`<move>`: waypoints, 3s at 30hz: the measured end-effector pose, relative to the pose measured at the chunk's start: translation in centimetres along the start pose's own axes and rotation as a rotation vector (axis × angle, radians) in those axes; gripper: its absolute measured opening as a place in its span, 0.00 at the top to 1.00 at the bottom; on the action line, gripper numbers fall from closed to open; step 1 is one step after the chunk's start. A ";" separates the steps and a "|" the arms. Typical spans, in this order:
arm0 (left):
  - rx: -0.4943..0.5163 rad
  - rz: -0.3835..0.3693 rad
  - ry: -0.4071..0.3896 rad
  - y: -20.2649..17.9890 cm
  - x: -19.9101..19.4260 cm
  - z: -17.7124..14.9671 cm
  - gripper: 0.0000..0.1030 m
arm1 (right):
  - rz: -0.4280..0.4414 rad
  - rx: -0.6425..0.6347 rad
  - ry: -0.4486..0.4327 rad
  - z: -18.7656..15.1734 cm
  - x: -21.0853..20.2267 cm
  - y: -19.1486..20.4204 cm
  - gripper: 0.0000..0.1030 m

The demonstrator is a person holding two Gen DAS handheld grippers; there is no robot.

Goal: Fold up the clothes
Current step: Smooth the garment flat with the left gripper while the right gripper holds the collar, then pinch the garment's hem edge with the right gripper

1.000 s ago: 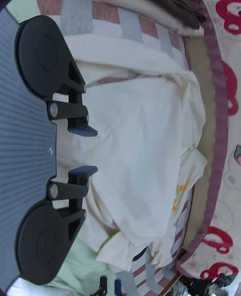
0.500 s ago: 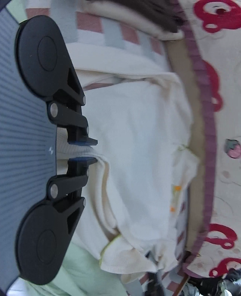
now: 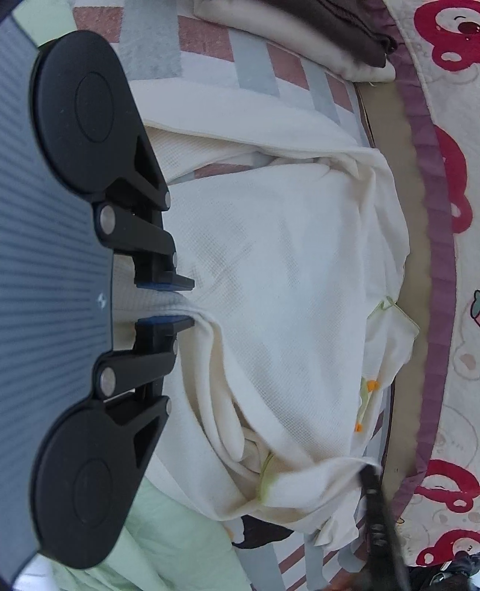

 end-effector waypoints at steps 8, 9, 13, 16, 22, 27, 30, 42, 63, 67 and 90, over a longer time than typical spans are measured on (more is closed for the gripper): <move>-0.125 -0.070 0.012 1.1 -0.1 0.0 0.86 | 0.036 0.196 -0.059 -6.2 -4.9 -3.4 0.63; -0.136 -0.074 0.011 1.2 -0.1 0.1 0.86 | 0.025 0.193 -0.054 -7.1 -5.3 -3.5 0.63; -0.122 -0.055 0.009 1.3 0.0 0.2 0.86 | 0.013 0.137 0.017 -10.3 -4.8 -2.2 0.56; -0.115 -0.048 0.018 1.4 0.1 0.1 0.81 | -0.016 0.110 0.042 -11.6 -3.0 -1.2 0.50; -0.136 -0.043 0.064 2.2 0.7 -0.6 0.67 | 0.069 0.377 0.032 -11.2 0.8 -3.2 0.42; -0.050 -0.105 0.051 0.8 -0.1 -0.7 0.71 | 0.114 0.503 -0.089 -8.7 0.2 -5.4 0.76; 0.016 -0.190 0.024 -1.0 -1.1 -0.6 0.70 | 0.022 0.420 -0.107 -7.3 0.3 -6.3 0.95; 0.082 -0.109 0.053 -0.6 0.9 1.3 0.70 | -0.026 0.300 -0.127 -4.6 -0.6 -6.6 0.95; -0.070 -0.033 -0.002 2.6 -1.4 0.4 0.84 | 0.039 0.290 -0.063 -6.9 -0.9 -5.6 0.93; -0.096 -0.062 -0.026 3.8 -2.2 0.5 0.84 | 0.000 0.288 -0.034 -7.4 -0.3 -5.9 0.93; 0.053 -0.254 -0.009 2.0 -0.2 3.9 0.87 | -0.150 0.185 0.090 -9.6 -3.0 -6.7 0.96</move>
Point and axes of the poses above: each gripper's, at about its wrist camera, not at the fingertips, and x roughly the way its jaws point, y to its left, z to its top, the point moved 9 cm from there along x, roughly the way its jaws point, and after that the axes turned 8 degrees about y, right-handed, at the moved point
